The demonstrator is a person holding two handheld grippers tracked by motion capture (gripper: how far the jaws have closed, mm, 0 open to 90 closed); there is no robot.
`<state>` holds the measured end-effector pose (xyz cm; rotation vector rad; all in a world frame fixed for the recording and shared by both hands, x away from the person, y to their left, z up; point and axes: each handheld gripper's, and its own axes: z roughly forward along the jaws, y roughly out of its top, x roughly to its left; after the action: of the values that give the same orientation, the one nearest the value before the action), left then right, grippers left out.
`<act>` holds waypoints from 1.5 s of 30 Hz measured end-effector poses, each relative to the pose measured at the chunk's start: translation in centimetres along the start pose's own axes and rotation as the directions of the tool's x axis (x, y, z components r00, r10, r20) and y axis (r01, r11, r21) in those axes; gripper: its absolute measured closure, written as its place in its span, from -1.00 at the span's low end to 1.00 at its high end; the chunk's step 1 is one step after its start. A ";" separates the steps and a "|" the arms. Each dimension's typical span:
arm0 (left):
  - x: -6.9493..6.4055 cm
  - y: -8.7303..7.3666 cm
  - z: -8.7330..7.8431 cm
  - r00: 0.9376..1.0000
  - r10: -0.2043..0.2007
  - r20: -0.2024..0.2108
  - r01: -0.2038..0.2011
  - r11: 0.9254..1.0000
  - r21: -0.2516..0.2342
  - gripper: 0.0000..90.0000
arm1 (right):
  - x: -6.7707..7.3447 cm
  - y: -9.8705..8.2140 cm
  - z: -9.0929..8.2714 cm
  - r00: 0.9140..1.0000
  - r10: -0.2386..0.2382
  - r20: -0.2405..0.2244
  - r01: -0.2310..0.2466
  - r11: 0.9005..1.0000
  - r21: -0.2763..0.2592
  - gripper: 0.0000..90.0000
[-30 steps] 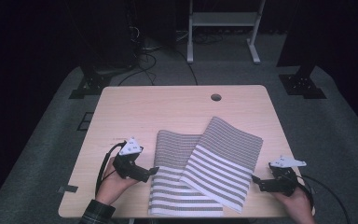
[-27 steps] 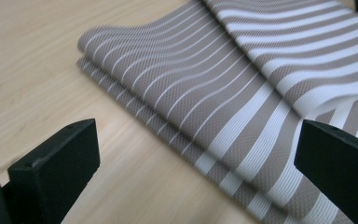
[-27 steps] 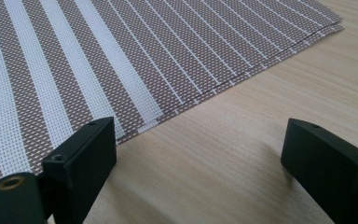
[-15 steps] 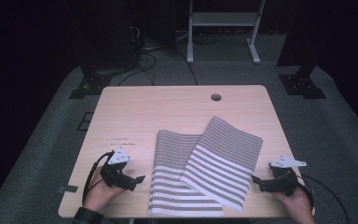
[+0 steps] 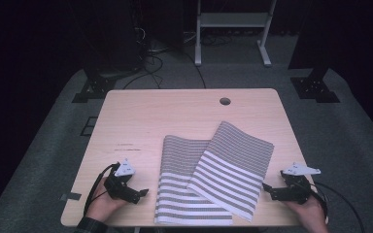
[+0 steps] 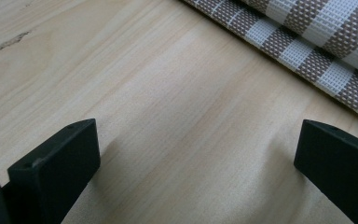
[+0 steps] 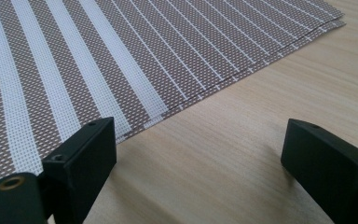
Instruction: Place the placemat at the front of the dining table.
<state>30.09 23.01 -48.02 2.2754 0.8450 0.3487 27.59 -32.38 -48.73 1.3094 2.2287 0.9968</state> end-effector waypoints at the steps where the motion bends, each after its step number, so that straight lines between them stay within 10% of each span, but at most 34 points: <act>1: 0.0 0.0 0.0 1.000 0.000 -0.001 0.000 1.000 -0.004 -1.00 | 0.0 0.1 -0.1 1.000 0.005 -0.002 -0.004 1.000 0.007 -0.79; 16: 0.1 -0.5 0.1 1.000 -0.001 0.000 0.001 0.999 -0.049 -1.00 | 0.7 2.6 -0.9 0.999 0.030 -0.027 -0.030 0.999 -0.028 -0.78; 45: 0.1 -0.5 0.1 1.000 0.000 0.000 0.000 0.999 -0.048 -1.00 | -3.6 7.6 2.1 0.995 0.056 0.083 -0.052 0.997 -0.050 -0.27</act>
<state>29.97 23.26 -48.41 2.2306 0.8283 0.3655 35.26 -32.24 -44.72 1.3715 2.1041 0.9892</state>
